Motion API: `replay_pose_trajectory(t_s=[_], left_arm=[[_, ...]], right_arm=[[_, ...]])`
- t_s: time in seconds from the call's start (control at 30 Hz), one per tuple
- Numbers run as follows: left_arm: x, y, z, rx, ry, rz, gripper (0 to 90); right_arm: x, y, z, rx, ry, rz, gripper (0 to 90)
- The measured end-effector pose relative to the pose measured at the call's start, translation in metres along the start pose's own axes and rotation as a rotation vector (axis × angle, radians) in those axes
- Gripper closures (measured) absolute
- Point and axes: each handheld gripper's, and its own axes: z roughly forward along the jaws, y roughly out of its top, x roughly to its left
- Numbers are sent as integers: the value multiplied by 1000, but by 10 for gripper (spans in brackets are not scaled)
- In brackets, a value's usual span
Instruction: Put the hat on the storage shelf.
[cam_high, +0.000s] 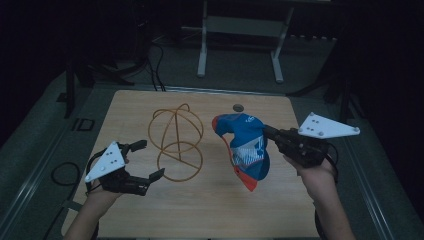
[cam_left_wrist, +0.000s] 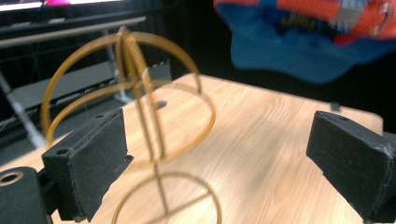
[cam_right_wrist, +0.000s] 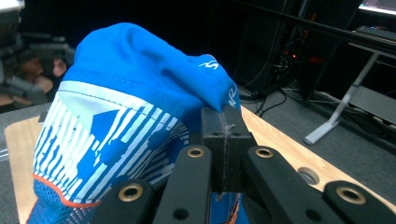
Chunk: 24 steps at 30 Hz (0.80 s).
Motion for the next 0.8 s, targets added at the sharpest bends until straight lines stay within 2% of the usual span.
replay_pose_trajectory(t_s=[0.03, 0.07, 0.2, 0.37, 0.57, 0.8], left_arm=[[0, 0, 0, 0, 0, 0, 56], [3, -14, -7, 16, 21, -20, 56], [10, -43, -19, 31, 59, -76, 56], [13, -77, -25, 64, 121, -105, 59], [16, -107, -33, 85, 199, -141, 59], [17, -131, -42, 84, 238, -186, 58]], right_arm=[[0, 0, 0, 0, 0, 0, 900], [-1, 3, 3, 2, 2, 3, 900], [-2, 17, 17, 0, 4, -5, 900], [-4, 35, 35, -5, 13, 1, 900], [-1, 56, 62, 2, 17, -7, 900], [2, 81, 95, 19, 49, 1, 900]])
